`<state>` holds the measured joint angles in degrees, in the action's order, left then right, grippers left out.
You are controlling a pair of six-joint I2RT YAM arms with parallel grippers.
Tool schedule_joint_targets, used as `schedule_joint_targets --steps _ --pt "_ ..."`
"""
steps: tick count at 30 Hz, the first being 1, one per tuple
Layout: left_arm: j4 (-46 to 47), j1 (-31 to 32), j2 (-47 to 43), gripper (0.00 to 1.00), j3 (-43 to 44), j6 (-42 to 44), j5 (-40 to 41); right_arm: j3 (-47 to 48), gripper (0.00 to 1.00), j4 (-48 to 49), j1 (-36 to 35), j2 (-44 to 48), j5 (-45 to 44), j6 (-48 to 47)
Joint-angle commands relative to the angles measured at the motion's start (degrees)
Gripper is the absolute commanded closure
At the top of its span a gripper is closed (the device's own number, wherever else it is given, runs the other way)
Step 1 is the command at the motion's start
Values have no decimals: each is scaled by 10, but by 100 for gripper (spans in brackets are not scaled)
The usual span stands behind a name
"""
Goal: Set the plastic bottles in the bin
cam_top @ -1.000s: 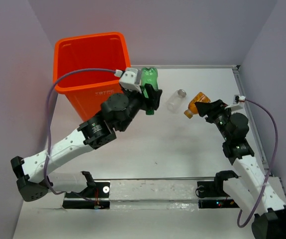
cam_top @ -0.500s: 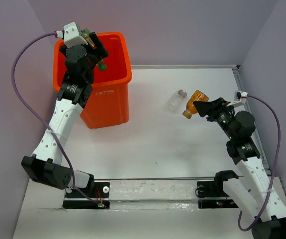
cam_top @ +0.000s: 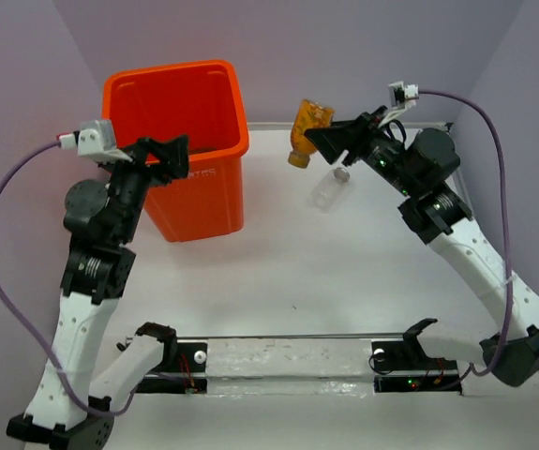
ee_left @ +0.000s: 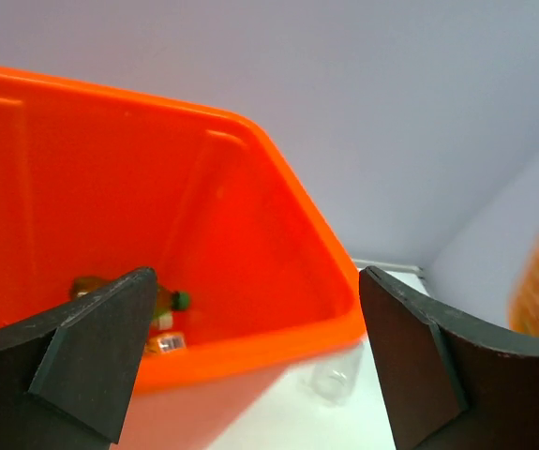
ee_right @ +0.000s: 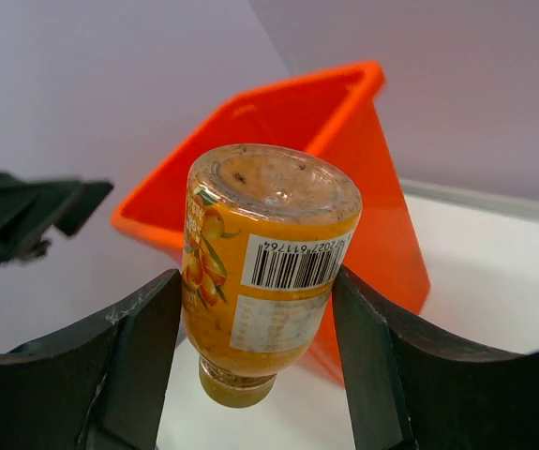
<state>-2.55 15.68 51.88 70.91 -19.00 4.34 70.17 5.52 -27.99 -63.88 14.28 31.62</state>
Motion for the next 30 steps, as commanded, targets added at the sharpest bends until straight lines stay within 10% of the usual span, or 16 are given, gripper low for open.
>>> schedule_joint_targets --steps 1,8,13,15,30 --pt "4 3 -113 1 -88 7 -133 160 53 26 -53 -93 -29 -81" --pt "-80 3 -258 1 -196 20 -281 459 53 -31 -144 -323 -58 -155" --pt "-105 3 -321 1 -280 21 -350 752 1 -180 -184 -553 -88 -205" --pt "-105 3 -337 1 -299 13 -368 789 0 -208 -184 -572 -101 -203" --pt "-52 8 -346 1 -351 -9 -363 103 0 -99 42 -289 -374 -49"
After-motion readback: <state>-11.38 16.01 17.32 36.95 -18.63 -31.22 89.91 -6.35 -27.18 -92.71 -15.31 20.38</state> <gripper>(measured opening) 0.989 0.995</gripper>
